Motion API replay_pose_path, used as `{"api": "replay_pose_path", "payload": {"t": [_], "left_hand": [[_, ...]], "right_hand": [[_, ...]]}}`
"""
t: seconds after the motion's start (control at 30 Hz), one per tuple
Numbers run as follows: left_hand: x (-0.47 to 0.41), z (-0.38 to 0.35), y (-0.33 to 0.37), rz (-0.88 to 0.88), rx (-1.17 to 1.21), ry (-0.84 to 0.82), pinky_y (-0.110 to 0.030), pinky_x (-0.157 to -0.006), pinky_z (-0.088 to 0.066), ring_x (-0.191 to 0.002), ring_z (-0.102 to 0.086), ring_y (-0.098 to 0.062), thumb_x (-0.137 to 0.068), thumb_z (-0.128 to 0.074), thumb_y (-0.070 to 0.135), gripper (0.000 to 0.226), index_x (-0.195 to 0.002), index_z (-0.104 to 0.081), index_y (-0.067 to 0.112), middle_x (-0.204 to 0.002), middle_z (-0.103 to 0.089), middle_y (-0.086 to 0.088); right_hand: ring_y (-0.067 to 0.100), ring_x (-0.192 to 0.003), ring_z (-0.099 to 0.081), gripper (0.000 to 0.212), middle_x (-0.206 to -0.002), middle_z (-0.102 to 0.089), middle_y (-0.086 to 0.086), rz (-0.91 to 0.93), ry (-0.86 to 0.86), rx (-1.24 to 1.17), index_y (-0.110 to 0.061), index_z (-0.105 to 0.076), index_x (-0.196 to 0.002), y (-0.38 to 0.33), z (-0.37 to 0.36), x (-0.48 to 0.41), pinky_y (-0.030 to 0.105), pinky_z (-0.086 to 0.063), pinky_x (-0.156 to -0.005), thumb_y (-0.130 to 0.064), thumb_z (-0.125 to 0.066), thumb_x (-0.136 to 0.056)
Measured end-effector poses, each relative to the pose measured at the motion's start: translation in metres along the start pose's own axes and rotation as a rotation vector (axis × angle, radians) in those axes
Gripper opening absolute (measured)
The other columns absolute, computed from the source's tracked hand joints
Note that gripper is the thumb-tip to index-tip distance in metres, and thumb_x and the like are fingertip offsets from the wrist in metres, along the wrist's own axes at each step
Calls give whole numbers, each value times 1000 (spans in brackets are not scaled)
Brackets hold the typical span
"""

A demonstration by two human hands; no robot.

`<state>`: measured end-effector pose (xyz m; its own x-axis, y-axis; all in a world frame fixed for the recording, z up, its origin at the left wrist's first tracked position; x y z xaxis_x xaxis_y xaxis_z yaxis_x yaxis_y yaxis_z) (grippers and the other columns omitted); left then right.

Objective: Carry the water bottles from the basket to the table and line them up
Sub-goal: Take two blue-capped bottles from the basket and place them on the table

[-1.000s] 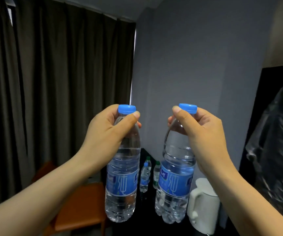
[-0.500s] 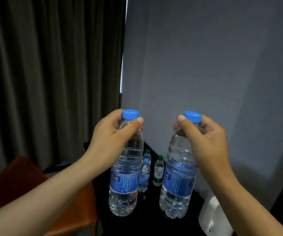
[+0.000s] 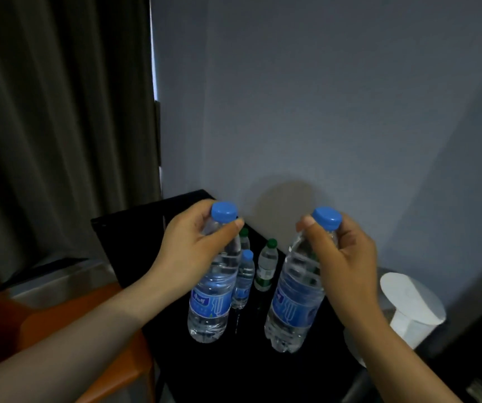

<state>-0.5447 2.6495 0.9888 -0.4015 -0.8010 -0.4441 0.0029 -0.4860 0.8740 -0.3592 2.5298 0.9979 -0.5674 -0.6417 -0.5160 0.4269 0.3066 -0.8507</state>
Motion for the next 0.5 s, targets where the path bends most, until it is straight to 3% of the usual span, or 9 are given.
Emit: {"api": "replay_pose_path", "payload": {"t": [0.13,0.2,0.27,0.37,0.5], "left_hand": [[-18,-18,-65,73,-23,-87,-20,-68,-53,-81,-68,-10,-81,-71,28,9,-88,-66,27,-87,-70,1],[-25,-28,-98,130,-33,-111,-19,-72,-52,-85,-68,-6,-77,-73,29,13,-88,-66,31,-90,-71,3],[-28,-36,-131,190,-50,-127,-27,-78,-55,-87,-68,-10,-76,-73,27,15,-89,-65,30,-91,-71,0],[-30,-50,-168,239,-109,-212,-43,-86,-54,-93,-66,-16,-77,-68,30,21,-96,-64,20,-94,-68,-2],[-26,-59,-222,343,-213,-270,-37,-92,-51,-100,-62,-9,-82,-67,30,25,-106,-60,23,-104,-65,6]], "right_hand": [[1,-66,-58,21,-78,-66,4,-39,12,0,-14,-66,-85,51,-15,-11,10,-46,-59,-35,-64,-82],[7,-70,-61,27,-77,-66,1,-71,1,26,-17,-65,-85,81,-22,-18,16,-49,-62,-43,-62,-79],[11,-74,-63,29,-77,-67,-2,-111,-3,57,-18,-64,-86,110,-29,-21,22,-50,-65,-46,-61,-77],[3,-74,-63,29,-81,-68,-8,-145,7,59,-19,-65,-88,145,-35,-24,12,-47,-65,-45,-62,-77],[2,-76,-63,25,-85,-67,-10,-214,-37,70,-23,-64,-90,187,-49,-21,11,-49,-64,-45,-64,-77]]}}
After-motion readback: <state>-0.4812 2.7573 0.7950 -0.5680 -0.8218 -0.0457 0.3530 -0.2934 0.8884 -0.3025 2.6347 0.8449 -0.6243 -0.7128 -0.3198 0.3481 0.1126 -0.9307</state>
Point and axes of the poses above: each hand's wrist, its own x-axis away from the middle knuckle, its own z-axis out of the back of the hand, y = z × x, the point moved 9 cm from there along -x, towards the middle knuckle
